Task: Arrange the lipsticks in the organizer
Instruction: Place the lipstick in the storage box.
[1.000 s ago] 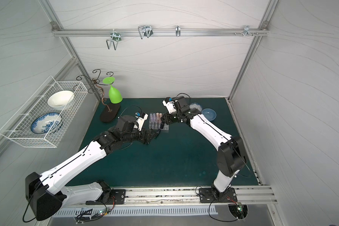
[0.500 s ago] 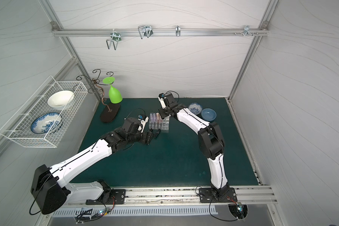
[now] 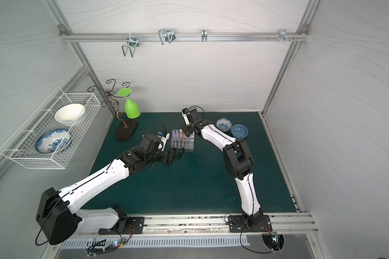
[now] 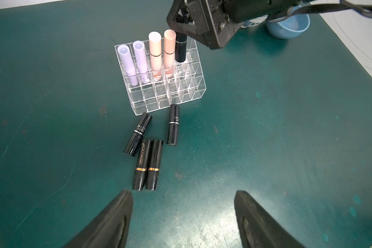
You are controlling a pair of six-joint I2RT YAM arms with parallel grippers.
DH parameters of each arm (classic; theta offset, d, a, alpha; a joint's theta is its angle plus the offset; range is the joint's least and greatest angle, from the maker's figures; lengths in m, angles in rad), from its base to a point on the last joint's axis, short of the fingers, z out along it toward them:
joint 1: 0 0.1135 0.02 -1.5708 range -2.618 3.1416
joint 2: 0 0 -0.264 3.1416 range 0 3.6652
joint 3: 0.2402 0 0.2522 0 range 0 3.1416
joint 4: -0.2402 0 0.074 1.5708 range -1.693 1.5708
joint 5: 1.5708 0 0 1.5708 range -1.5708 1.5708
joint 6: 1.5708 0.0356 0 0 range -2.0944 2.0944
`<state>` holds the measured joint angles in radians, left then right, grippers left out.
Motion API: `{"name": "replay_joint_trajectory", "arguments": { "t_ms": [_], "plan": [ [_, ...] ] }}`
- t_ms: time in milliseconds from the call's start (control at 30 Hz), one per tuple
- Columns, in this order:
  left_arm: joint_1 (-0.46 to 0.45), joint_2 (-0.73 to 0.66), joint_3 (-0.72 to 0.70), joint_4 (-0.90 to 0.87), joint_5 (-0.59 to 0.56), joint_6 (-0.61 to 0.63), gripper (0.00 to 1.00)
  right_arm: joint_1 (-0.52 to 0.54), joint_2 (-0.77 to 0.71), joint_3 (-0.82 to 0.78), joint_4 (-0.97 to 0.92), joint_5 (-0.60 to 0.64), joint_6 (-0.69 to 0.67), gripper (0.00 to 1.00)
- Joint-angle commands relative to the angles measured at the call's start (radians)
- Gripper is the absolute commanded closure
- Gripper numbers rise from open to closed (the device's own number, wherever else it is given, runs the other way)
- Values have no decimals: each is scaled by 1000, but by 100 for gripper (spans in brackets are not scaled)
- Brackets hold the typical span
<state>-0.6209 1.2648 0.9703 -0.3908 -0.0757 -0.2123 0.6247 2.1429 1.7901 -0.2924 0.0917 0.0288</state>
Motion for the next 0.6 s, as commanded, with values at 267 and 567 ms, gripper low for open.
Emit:
{"name": "replay_joint_trajectory", "arguments": {
  "t_ms": [267,567],
  "plan": [
    [6,8,-2,43,-12,10,21,-12,-4,-51,66,8,1,79],
    [10,31,-2,41,-18,10,21,-13,-58,-126,101,2,19,51]
  ]
}}
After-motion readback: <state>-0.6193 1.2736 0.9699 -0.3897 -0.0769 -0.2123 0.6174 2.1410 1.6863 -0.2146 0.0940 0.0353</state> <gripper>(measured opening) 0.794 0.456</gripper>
